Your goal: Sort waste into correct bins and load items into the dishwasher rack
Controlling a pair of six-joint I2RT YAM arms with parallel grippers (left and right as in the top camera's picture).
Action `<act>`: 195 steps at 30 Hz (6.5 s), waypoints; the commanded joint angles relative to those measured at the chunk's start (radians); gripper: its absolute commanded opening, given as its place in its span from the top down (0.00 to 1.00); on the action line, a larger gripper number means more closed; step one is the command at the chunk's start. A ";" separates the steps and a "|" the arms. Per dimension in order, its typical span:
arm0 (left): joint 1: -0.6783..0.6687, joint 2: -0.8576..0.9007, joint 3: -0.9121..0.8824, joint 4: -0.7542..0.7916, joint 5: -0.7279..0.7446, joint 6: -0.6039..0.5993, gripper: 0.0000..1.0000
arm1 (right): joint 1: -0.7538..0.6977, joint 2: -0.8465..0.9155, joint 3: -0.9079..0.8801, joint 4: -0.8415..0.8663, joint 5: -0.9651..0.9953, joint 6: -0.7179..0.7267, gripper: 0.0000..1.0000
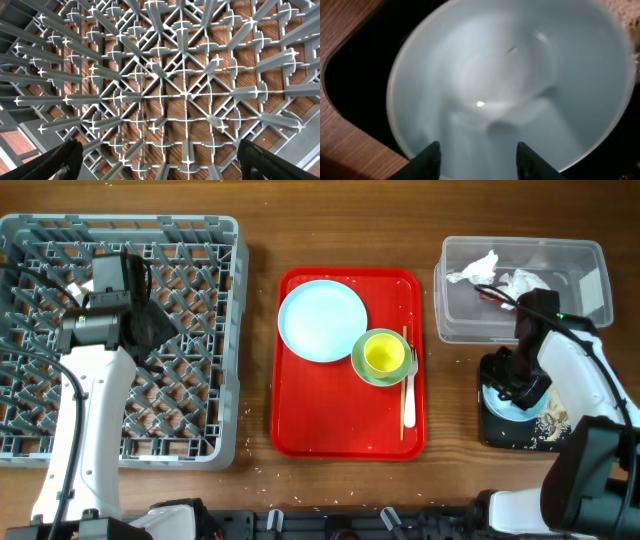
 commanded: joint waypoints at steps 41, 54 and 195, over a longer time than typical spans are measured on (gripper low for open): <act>0.004 -0.001 0.016 0.001 -0.002 0.001 0.00 | -0.414 -0.103 -0.101 0.086 -0.146 -0.080 0.66; 0.004 -0.001 0.016 0.001 -0.002 0.001 0.00 | -0.414 -0.115 -0.034 0.003 -0.156 -0.058 0.96; 0.323 0.148 0.104 0.639 1.542 0.103 0.96 | 0.052 -0.121 0.768 -0.349 -0.079 -0.106 0.00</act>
